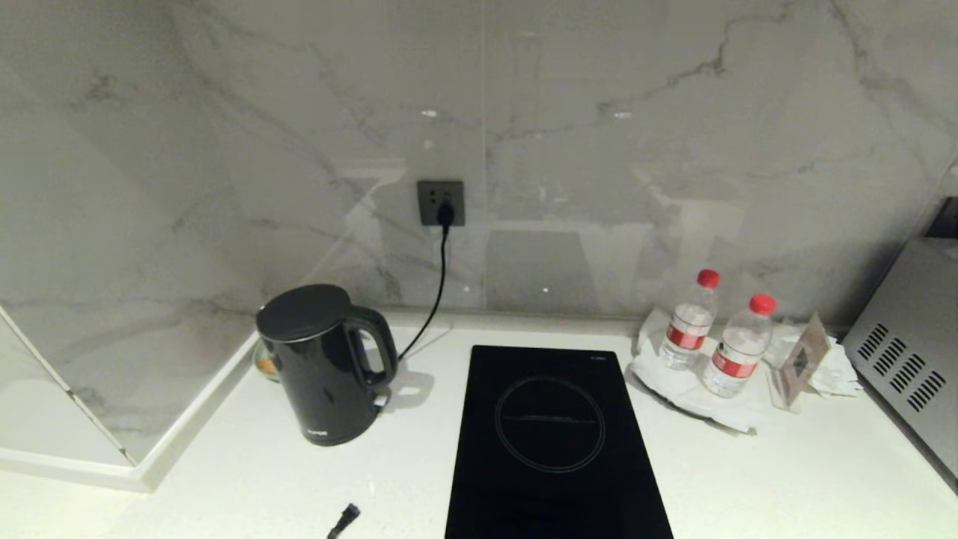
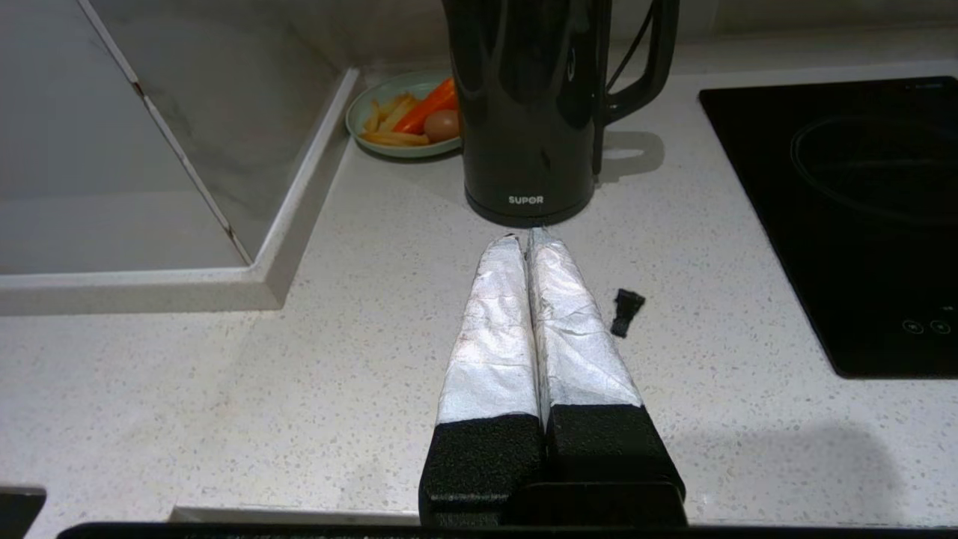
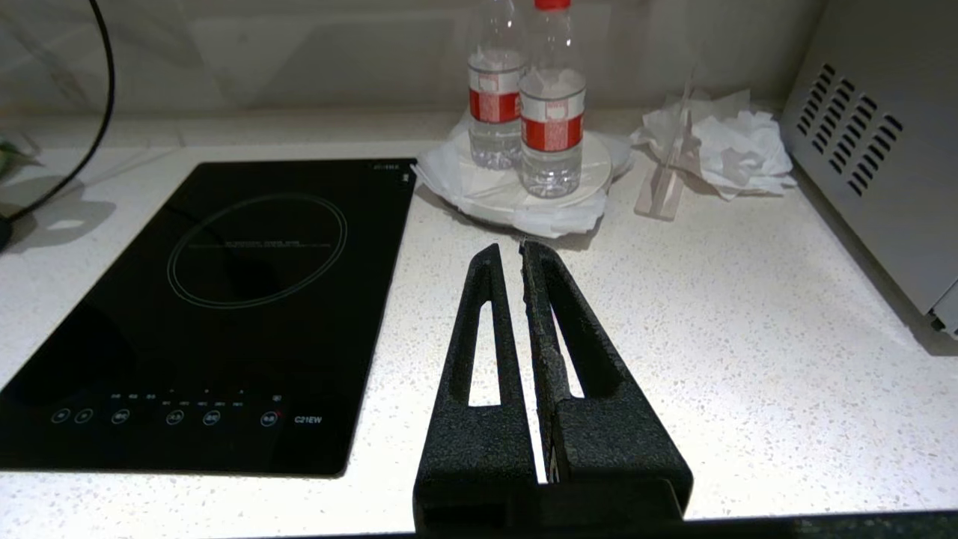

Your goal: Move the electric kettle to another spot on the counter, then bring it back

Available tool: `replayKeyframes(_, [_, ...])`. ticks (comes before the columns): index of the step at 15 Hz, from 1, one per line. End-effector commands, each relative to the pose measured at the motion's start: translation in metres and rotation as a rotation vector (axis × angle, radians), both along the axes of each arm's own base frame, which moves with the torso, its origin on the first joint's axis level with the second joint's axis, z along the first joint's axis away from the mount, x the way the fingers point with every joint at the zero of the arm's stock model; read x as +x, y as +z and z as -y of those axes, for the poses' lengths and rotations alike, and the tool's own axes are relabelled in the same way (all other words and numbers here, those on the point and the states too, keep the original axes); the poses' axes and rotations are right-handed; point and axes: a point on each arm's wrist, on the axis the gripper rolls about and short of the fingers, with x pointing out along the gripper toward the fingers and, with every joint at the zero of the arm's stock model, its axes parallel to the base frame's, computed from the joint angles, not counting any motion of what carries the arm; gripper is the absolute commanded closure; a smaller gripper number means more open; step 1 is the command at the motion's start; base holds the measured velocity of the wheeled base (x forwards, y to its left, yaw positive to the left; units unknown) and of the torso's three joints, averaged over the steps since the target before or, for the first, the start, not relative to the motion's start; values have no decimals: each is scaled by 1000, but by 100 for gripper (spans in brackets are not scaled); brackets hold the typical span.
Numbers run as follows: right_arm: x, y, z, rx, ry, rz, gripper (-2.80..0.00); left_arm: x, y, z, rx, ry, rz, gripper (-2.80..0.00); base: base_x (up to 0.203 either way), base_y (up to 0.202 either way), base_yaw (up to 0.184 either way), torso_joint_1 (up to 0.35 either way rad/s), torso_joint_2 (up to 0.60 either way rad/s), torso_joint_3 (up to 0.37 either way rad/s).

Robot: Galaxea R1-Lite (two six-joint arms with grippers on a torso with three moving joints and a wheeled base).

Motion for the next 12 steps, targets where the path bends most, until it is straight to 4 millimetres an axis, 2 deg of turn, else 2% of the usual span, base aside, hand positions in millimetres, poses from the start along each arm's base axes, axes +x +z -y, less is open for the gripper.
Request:
replayKeyframes(1, [0,0,0,0,-1,-2,0,0,0,0,1,-1,-8,0,0,0,0,0,2,-193])
replayKeyframes(12, [0,0,0,0,1,-2,0,0,0,0,-12,3,-8,0,0,0,0,4,3,-195])
